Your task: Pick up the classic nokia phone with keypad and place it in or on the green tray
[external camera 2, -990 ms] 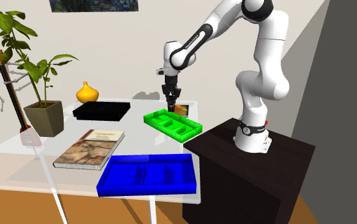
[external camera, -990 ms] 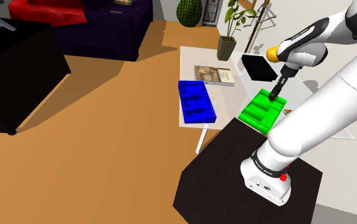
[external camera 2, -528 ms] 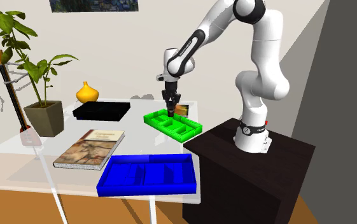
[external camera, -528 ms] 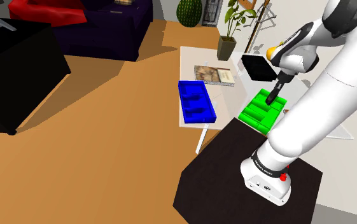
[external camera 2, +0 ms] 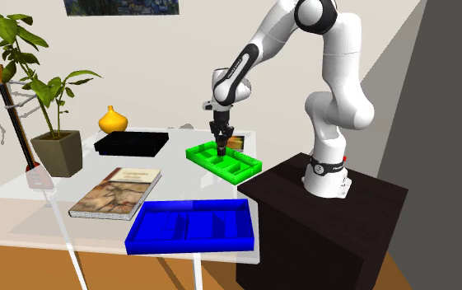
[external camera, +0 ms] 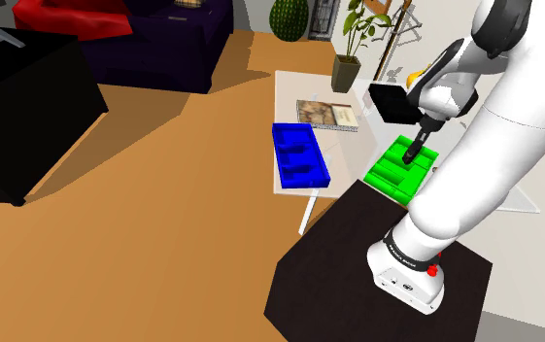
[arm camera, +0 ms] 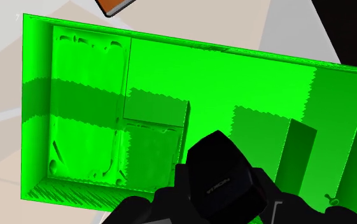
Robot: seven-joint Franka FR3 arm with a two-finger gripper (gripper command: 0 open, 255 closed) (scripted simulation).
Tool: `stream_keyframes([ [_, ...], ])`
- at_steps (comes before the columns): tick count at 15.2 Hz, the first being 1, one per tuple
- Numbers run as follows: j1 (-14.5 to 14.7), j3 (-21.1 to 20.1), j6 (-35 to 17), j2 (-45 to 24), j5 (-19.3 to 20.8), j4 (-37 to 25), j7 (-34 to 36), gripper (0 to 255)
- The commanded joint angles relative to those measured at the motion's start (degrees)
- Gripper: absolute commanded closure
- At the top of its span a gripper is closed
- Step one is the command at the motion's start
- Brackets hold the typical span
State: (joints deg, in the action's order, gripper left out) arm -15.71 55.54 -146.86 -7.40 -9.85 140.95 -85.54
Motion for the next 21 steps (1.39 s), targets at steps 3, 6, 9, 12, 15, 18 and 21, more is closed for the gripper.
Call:
stream_keyframes([
  [3,0.0,0.0,-0.1,-0.1,-0.1,0.0,-0.1,255],
  [6,-0.1,-0.1,-0.1,-0.2,-0.2,0.0,-0.2,0],
  [9,0.0,0.0,-0.1,-0.1,-0.1,0.0,-0.1,0],
  [12,3.3,4.2,5.6,9.2,13.6,-0.7,9.7,0],
  [15,2.3,3.3,7.3,11.6,16.5,-1.1,11.9,0],
  [18,2.3,3.3,7.3,11.6,16.4,-1.1,11.8,0],
  [21,2.3,3.3,7.3,11.6,16.4,-1.1,11.8,0],
])
